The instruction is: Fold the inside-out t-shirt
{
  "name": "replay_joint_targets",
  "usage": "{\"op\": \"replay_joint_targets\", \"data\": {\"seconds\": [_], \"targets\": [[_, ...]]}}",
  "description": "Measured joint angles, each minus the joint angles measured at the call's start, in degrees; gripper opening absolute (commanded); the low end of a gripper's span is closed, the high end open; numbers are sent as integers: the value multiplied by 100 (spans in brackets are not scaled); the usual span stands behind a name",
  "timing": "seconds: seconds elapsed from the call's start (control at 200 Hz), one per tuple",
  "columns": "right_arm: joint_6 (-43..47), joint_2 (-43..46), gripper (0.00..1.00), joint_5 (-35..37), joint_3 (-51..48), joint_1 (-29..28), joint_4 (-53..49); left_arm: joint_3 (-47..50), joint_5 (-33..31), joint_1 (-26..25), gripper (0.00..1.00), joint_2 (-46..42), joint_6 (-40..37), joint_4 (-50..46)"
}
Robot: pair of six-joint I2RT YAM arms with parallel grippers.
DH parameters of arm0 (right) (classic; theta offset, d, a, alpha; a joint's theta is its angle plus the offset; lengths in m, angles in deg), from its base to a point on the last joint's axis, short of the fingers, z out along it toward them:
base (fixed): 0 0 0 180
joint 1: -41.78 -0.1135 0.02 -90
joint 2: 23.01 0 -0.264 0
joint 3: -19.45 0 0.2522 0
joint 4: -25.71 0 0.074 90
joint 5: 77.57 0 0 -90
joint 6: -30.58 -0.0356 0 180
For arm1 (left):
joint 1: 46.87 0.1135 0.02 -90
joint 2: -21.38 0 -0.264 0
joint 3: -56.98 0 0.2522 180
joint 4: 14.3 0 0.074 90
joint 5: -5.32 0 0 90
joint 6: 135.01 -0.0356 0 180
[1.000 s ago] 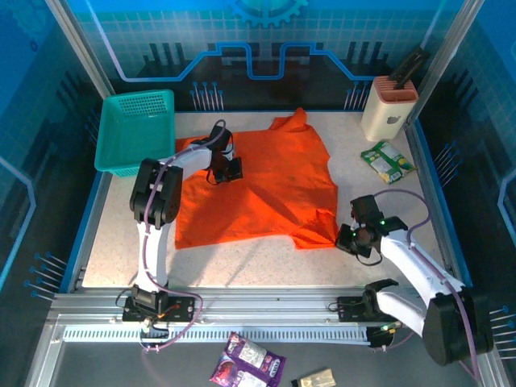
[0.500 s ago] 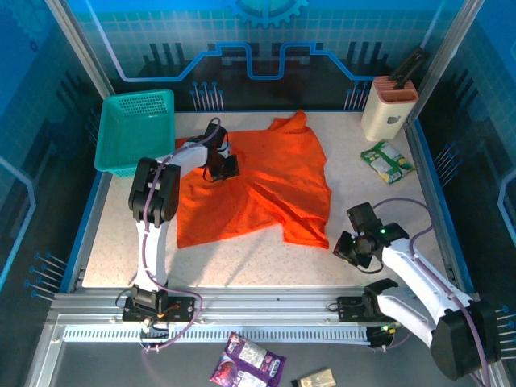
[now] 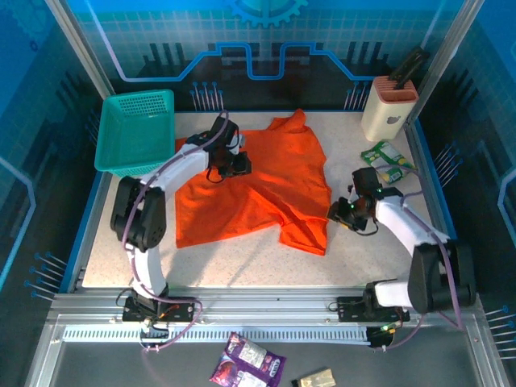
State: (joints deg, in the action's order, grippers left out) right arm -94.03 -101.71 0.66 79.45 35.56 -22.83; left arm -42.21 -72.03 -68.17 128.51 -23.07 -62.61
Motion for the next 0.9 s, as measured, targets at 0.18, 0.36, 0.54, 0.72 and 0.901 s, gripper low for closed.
{"op": "replay_joint_targets", "data": {"seconds": [0.18,0.36,0.54,0.72,0.901], "targets": [[219,-1067,46,-802,605,28,909,1399,-151,-127,17,-599,63,0],[227,-2033,47,-1285,841,28,1641,2564,-297,-66,17,-754,221,0],[140,-2398,50,-1486,852,223,1930,3377,-254,267,17,-1176,411,216],[98,-2374,50,-1294,885,439,1856,3534,-125,498,17,-1281,505,444],[103,-2076,50,-984,800,605,1563,3539,-31,496,17,-1355,525,599]]}}
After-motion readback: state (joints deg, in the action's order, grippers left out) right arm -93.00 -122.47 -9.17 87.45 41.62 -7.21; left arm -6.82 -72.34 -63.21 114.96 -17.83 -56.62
